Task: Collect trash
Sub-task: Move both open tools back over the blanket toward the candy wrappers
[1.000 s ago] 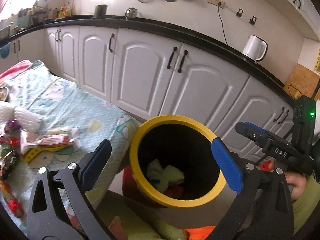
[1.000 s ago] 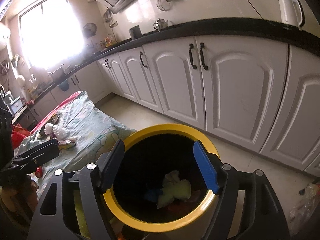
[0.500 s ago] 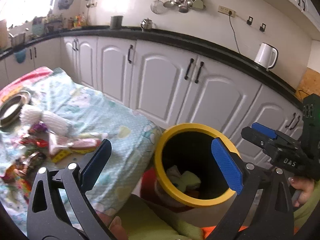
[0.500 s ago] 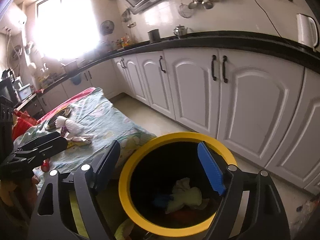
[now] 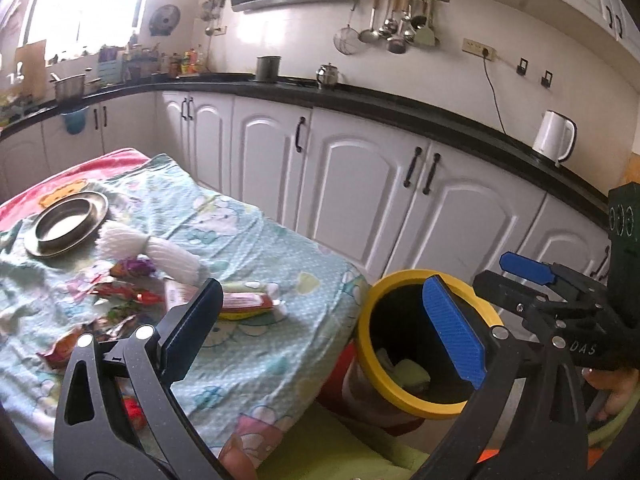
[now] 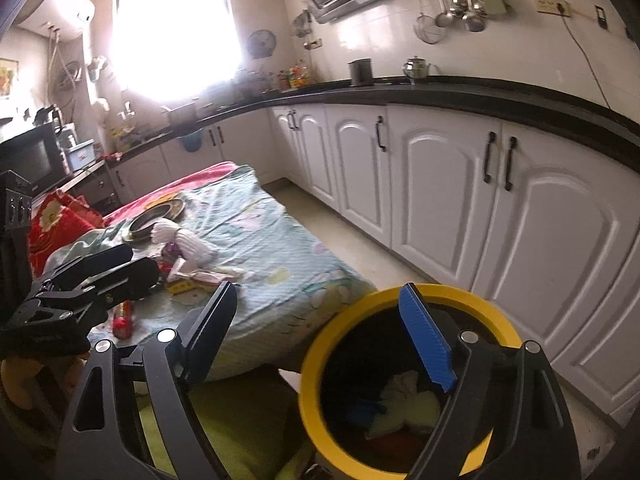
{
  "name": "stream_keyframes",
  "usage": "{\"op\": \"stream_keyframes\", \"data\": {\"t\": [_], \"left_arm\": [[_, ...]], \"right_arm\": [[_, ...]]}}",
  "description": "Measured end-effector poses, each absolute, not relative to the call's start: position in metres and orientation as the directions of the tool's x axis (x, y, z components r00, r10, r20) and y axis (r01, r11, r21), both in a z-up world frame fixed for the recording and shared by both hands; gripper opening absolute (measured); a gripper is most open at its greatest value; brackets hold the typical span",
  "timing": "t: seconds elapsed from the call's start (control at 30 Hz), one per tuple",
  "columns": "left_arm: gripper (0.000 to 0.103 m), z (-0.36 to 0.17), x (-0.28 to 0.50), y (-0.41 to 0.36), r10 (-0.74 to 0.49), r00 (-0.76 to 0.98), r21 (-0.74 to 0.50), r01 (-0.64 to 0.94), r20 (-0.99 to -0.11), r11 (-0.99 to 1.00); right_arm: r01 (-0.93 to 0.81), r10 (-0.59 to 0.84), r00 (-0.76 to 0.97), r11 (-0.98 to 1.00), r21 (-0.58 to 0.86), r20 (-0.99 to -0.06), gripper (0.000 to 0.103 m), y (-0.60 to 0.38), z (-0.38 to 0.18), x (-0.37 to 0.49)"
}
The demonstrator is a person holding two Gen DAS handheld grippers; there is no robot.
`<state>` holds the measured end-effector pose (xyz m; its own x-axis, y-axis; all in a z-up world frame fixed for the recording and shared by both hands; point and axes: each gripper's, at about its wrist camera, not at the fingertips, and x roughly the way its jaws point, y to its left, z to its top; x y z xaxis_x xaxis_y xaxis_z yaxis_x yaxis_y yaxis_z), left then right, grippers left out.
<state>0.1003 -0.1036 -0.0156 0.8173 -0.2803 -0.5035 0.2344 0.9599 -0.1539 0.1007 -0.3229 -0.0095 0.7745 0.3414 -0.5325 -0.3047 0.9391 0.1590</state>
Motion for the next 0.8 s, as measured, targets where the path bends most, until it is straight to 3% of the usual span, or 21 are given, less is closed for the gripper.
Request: {"op": "stream_keyframes", "data": {"t": [0.8], "left_arm": [[0.092,-0.014,0.091,-0.008,-0.122,0.861,-0.217,0.014,-0.494,0.976]], "right_arm": [[-0.453,0.45,0.715,0.881,0.136,-0.535,0.081,-0.242,0.004,0.125]]}}
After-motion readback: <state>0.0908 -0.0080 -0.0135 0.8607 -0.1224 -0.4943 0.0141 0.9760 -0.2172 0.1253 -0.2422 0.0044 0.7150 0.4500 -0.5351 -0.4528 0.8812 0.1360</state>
